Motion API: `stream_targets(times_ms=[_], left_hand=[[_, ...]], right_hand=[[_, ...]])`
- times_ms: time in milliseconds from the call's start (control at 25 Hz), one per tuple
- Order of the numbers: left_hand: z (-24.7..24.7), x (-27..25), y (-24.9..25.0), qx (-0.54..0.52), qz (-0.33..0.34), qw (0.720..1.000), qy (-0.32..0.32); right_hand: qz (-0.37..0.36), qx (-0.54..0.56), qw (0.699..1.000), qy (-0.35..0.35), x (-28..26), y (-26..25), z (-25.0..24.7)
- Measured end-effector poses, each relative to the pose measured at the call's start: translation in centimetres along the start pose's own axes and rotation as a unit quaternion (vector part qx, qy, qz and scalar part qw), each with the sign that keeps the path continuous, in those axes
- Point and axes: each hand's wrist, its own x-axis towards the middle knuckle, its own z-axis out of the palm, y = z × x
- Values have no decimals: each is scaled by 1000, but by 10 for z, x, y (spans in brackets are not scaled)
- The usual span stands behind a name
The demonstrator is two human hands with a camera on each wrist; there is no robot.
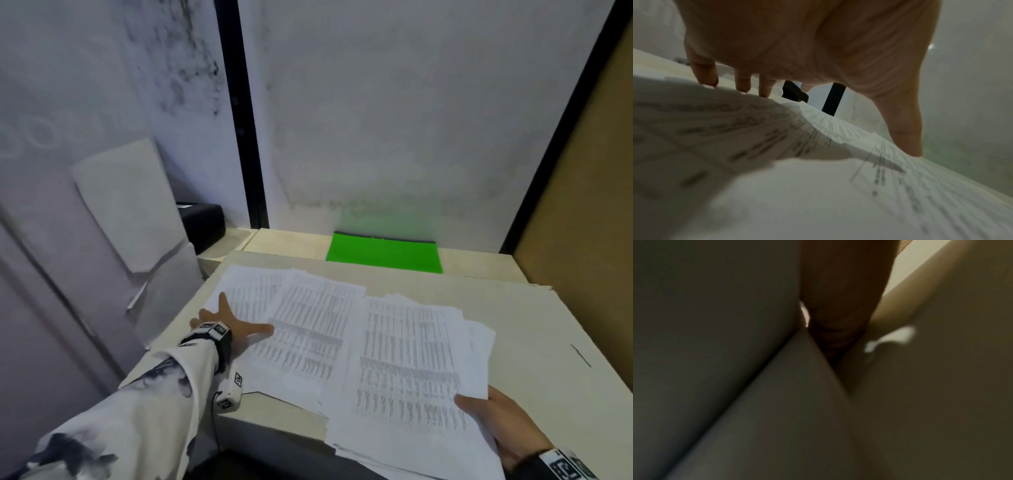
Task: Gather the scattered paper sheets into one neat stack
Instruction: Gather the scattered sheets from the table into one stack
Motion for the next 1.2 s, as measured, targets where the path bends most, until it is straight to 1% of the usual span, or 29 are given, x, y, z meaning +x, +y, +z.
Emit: stream_targets(times_ms=[80,160,240,360,440,560,680,760,840,880,960,1000,1040,1119,1199], left_hand=[[0,-2,8,11,3,1000,18],[-2,-5,15,12,0,1000,18],[1,3,17,24,-1,1000,15],[3,21,12,38,20,998,35],[-3,21,9,16,21,999,25],[-16,-7,16,-2,23,1000,9],[-18,-23,24,-4,33,999,-2],[-18,-30,29,-6,34,999,-30],[-13,-33,35,-7,51,997,-55],[-10,-33,39,-25,53,996,-60],[0,-25,47,-108,48,989,-92],[0,-26,52,-143,63,983,-99],[-4,-27,55,-149,95,980,-88],[-17,-24,59,-178,169,968,-51],[-50,-29,64,-212,232,949,-9]], right_hand=[[-9,-1,1000,-11,-1,-1,2],[-17,3,1000,-19,-5,-4,5],[-21,-5,1000,-12,-5,-2,4],[-17,-12,1000,8,0,3,3],[-20,-10,1000,11,-1,1,3],[-22,3,1000,3,-2,1,4],[-22,7,1000,-1,-6,0,7],[-27,5,1000,-3,-9,-2,8],[-31,0,1000,-5,-11,-3,10],[-33,-3,999,-2,-11,-3,10],[-32,-5,999,9,-9,-1,7],[-30,-4,999,10,-8,0,7],[-27,-4,1000,15,-6,2,6],[-24,-2,1000,20,-2,4,4],[-23,-3,1000,15,-1,5,2]])
